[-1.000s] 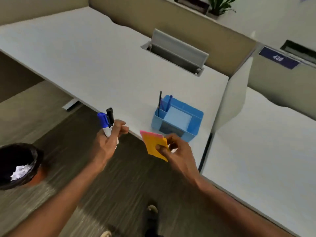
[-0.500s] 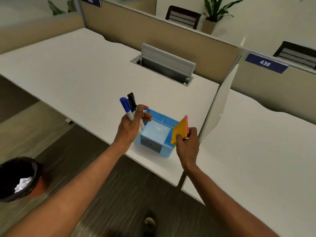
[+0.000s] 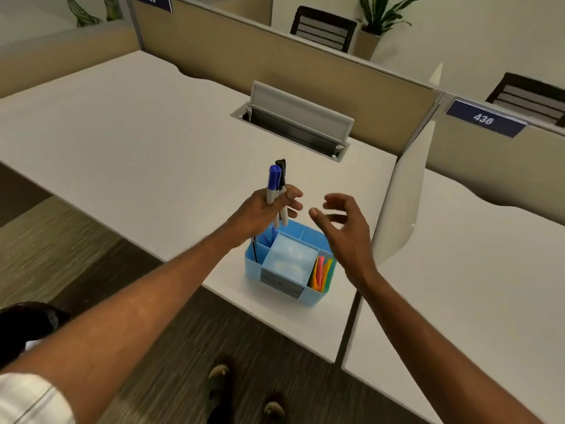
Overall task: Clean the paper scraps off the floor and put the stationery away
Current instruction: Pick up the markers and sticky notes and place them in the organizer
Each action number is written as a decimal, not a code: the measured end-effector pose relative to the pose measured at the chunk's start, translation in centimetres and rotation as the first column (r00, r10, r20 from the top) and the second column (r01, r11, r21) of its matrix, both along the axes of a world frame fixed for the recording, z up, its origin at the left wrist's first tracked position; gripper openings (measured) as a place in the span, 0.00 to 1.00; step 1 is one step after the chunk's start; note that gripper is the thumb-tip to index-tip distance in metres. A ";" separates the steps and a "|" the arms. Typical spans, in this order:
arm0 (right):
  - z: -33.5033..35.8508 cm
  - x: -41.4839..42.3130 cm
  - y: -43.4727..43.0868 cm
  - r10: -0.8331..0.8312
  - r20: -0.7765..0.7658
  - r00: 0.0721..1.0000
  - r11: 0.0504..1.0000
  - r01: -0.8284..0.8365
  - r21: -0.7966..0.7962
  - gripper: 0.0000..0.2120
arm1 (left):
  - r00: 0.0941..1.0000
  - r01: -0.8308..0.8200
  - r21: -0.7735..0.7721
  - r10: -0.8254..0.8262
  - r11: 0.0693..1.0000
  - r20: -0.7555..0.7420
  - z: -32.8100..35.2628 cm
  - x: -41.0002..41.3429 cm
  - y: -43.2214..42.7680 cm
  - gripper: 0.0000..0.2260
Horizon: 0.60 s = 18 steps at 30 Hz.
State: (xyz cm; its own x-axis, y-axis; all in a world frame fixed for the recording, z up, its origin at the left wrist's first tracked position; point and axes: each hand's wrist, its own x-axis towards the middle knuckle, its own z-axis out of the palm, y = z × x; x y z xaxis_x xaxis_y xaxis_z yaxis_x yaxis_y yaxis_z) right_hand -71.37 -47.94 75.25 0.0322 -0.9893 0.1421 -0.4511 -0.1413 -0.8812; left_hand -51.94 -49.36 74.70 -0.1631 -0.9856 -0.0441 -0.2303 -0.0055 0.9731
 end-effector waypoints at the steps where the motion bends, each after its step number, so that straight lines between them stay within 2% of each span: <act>1: 1.3 0.9 -1.2 0.073 -0.028 0.997 0.997 -0.073 -0.018 0.25 | 0.997 0.059 0.000 -0.059 0.998 0.047 0.3 0.2 -1.0 0.16; 4: 4.2 3.0 -4.4 0.288 -0.120 0.950 0.954 -0.296 -0.052 0.31 | 0.967 0.193 0.003 -0.191 0.981 0.166 1.2 0.8 -3.8 0.16; 7: 5.4 4.3 -6.9 0.387 -0.273 0.881 0.907 -0.417 -0.062 0.26 | 0.935 0.284 0.013 -0.280 0.959 0.217 1.1 1.6 -6.3 0.15; 12: 4.5 5.1 -9.2 0.423 -0.375 0.825 0.877 -0.477 -0.061 0.14 | 0.897 0.383 0.048 -0.384 0.923 0.221 -0.7 3.1 -8.3 0.11; 16: 3.4 4.2 -10.0 0.433 -0.370 0.822 0.878 -0.477 -0.033 0.12 | 0.874 0.428 0.110 -0.441 0.897 0.201 -1.4 2.8 -8.5 0.09; 18: 2.9 3.8 -10.5 0.430 -0.386 0.816 0.881 -0.473 -0.020 0.13 | 0.860 0.444 0.140 -0.465 0.885 0.211 -1.6 2.6 -8.8 0.13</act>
